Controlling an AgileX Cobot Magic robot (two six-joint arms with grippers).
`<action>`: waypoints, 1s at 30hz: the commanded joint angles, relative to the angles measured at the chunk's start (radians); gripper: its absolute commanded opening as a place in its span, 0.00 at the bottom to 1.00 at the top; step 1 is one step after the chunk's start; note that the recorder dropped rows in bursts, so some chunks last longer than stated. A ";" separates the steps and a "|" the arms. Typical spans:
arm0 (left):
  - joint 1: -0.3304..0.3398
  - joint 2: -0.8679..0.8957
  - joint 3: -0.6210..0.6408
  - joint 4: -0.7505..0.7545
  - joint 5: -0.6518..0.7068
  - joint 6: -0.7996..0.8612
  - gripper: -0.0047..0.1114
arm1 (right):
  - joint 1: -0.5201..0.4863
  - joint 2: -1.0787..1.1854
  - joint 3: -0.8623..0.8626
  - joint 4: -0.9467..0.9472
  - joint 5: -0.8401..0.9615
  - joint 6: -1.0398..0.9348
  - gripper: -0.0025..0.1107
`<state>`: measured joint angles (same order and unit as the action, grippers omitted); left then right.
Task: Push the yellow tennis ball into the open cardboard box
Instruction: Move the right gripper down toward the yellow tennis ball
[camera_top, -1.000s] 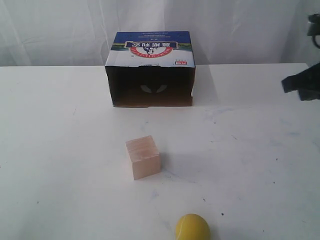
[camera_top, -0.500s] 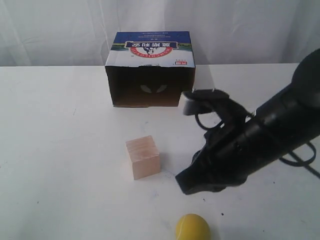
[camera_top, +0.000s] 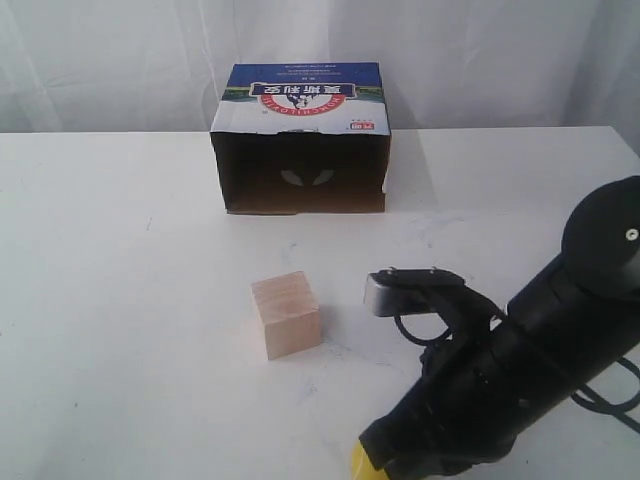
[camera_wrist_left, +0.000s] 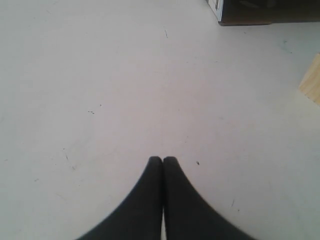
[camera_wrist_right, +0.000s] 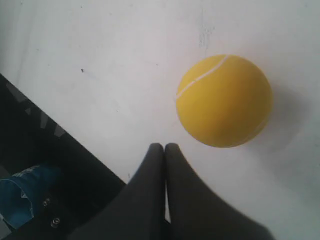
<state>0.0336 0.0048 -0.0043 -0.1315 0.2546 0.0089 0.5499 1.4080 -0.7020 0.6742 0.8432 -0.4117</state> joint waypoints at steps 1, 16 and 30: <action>0.002 -0.005 0.004 -0.007 0.001 -0.009 0.04 | 0.002 0.000 0.017 0.005 -0.017 -0.040 0.02; 0.002 -0.005 0.004 -0.007 0.001 -0.009 0.04 | 0.068 0.031 0.017 0.084 -0.120 0.012 0.02; 0.002 -0.005 0.004 -0.007 0.001 -0.009 0.04 | 0.068 0.131 0.017 0.056 -0.150 0.032 0.02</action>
<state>0.0336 0.0048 -0.0043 -0.1315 0.2546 0.0089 0.6165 1.5306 -0.6893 0.7493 0.7147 -0.3814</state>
